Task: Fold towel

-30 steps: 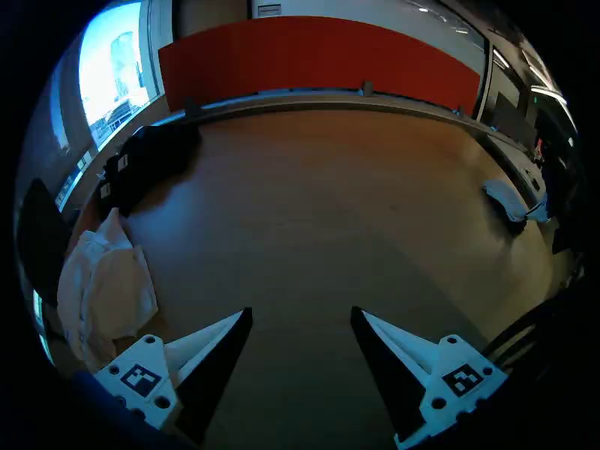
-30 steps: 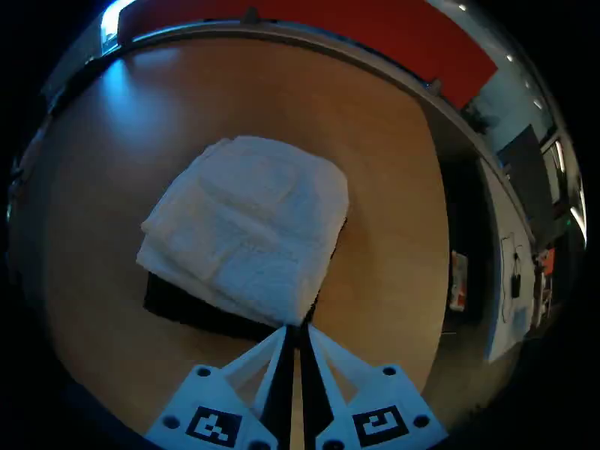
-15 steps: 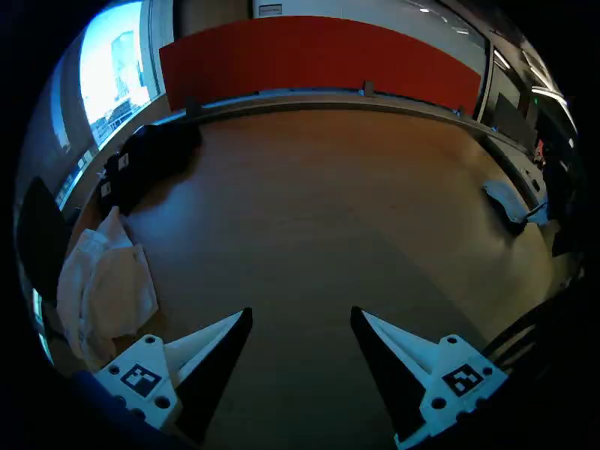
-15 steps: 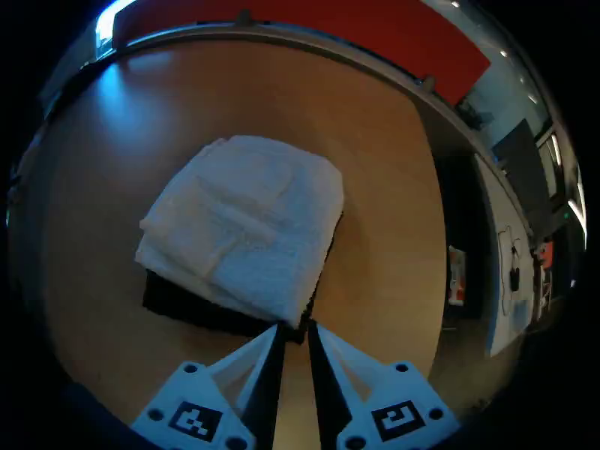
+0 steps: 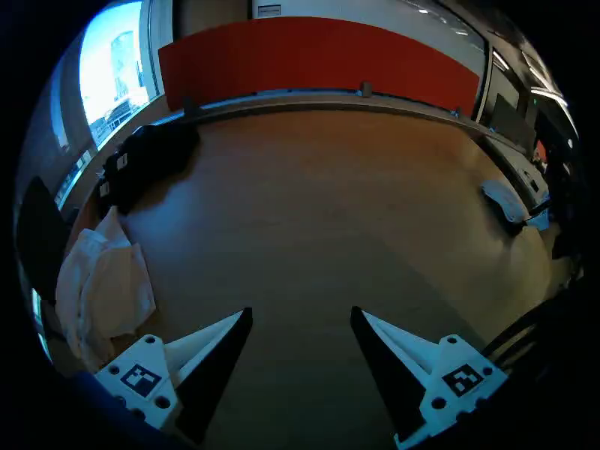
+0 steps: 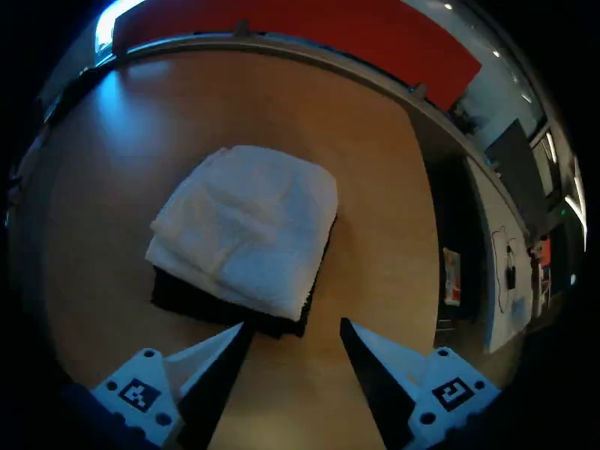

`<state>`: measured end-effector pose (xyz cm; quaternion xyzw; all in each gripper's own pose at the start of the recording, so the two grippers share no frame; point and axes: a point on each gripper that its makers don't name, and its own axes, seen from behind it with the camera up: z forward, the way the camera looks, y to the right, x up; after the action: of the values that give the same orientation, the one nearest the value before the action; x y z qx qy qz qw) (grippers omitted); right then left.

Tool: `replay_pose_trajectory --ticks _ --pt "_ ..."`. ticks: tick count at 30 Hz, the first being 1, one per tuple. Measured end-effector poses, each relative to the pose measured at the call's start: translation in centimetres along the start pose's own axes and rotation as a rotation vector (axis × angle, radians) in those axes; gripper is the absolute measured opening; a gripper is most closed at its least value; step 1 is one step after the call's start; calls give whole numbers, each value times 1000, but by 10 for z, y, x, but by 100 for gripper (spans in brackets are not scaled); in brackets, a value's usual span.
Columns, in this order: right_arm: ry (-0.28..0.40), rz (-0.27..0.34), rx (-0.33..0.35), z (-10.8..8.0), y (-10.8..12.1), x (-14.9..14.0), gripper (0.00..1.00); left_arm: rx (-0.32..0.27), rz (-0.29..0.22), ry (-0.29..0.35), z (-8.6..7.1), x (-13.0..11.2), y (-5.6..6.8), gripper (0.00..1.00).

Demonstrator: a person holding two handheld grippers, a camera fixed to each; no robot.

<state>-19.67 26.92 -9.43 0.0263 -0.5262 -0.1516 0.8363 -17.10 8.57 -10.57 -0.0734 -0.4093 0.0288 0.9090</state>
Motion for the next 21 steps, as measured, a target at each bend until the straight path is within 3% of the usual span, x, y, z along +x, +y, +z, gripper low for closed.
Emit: replay_pose_trajectory --ticks 11,21 --pt "44 18 10 -7 -9 13 92 -3 0 6 -1 1 0 97" --pt "108 16 35 -17 -33 30 92 -1 -6 16 -1 4 -2 97"
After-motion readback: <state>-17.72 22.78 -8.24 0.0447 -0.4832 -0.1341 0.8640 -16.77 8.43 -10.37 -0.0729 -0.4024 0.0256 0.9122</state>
